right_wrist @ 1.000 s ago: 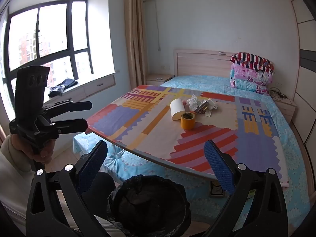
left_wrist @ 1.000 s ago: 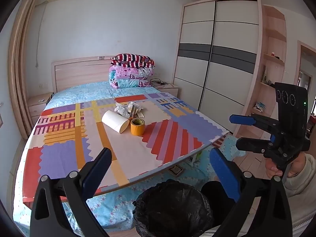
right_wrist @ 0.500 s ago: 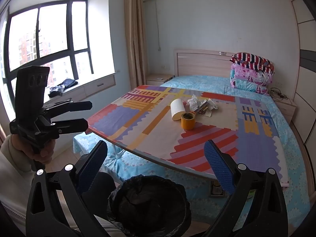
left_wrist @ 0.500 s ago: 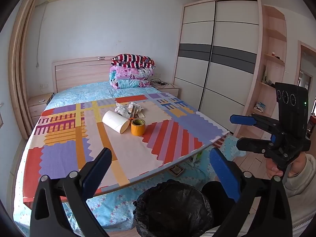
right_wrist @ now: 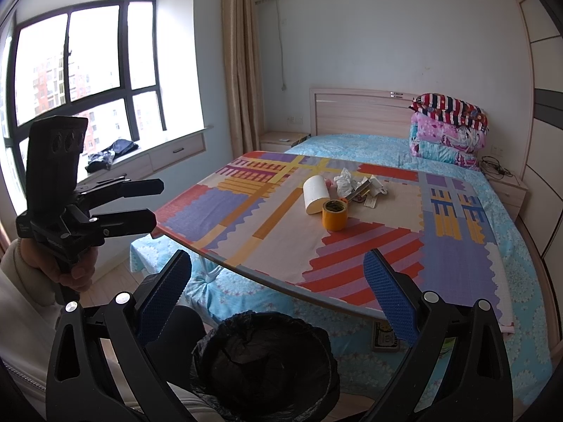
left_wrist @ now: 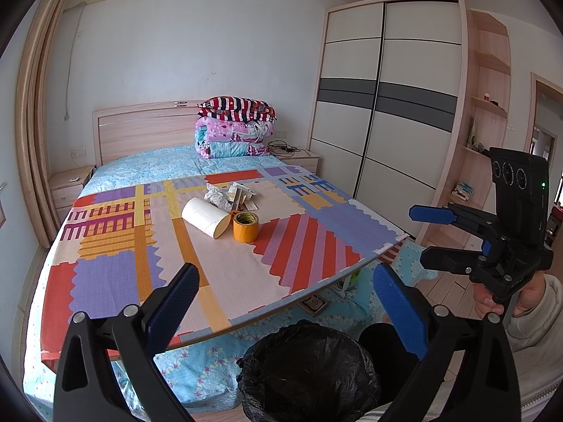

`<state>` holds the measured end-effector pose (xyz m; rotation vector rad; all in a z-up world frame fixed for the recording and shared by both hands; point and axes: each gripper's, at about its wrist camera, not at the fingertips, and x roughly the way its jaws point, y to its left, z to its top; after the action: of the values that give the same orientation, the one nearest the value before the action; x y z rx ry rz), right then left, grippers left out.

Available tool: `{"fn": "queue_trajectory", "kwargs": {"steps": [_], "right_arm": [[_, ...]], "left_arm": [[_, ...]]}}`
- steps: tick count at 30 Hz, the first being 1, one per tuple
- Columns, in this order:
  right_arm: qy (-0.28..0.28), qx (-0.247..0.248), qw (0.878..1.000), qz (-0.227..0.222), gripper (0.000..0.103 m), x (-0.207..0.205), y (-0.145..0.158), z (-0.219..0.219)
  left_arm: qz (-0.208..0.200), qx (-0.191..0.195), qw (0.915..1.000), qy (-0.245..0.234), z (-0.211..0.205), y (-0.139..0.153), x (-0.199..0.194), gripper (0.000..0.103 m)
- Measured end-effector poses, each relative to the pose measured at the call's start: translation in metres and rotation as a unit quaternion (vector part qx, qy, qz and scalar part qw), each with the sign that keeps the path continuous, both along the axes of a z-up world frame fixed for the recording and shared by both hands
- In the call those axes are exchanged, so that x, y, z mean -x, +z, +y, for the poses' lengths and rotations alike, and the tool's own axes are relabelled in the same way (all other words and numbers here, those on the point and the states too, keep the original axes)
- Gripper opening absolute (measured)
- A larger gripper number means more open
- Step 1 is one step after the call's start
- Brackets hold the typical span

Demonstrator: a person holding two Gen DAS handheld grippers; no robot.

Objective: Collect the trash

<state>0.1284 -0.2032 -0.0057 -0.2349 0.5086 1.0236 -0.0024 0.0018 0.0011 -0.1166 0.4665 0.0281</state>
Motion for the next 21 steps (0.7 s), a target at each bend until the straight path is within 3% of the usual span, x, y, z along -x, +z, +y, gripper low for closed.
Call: {"fn": "queue_trajectory", "kwargs": {"steps": [21], "right_arm": [[0.000,0.000,1.000,0.000,0.099,0.0018,0.0012,-0.0004]], "left_arm": [[0.001,0.006,1.0000,-0.001,-0.0004,-0.0018,-0.0043,0.095]]}}
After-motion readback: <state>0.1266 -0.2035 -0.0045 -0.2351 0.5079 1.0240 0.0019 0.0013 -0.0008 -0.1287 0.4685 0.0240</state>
